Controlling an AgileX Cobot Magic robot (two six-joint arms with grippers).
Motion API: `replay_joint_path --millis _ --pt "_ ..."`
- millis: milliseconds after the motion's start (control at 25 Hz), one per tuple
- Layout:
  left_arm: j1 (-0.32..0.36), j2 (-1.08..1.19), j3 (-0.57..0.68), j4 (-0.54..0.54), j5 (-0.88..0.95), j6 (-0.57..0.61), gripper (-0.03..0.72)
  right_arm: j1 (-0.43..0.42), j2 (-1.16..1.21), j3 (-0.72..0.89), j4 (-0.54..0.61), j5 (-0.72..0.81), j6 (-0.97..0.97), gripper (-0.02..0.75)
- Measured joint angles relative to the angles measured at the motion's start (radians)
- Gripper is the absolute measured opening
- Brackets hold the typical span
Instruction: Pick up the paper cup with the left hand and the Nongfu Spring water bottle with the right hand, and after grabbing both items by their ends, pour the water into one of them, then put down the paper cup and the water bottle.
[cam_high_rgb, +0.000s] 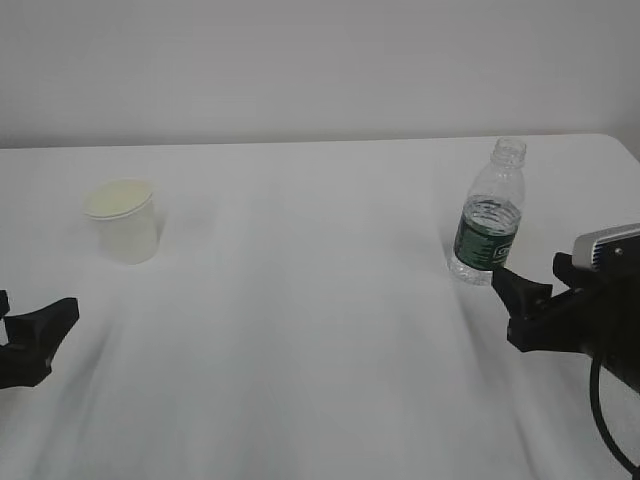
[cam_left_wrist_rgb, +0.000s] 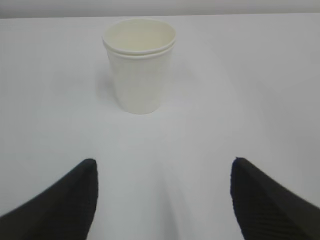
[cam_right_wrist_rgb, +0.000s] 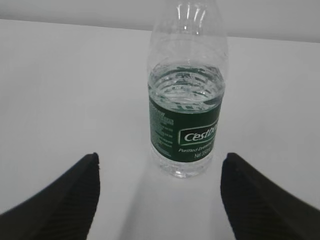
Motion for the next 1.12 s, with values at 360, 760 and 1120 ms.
replay_joint_path --millis 360,760,1120 --pt "0.0 0.0 -0.004 0.0 0.0 0.0 0.592 0.0 0.078 -0.069 0.0 -0.002 0.0 0.573" --pt "0.0 0.0 -0.004 0.012 0.0 0.0 0.591 0.0 0.149 -0.136 0.005 -0.002 -0.002 0.573" --pt "0.0 0.0 -0.004 0.026 0.0 0.0 0.591 0.0 0.221 -0.199 0.01 -0.002 -0.002 0.573"
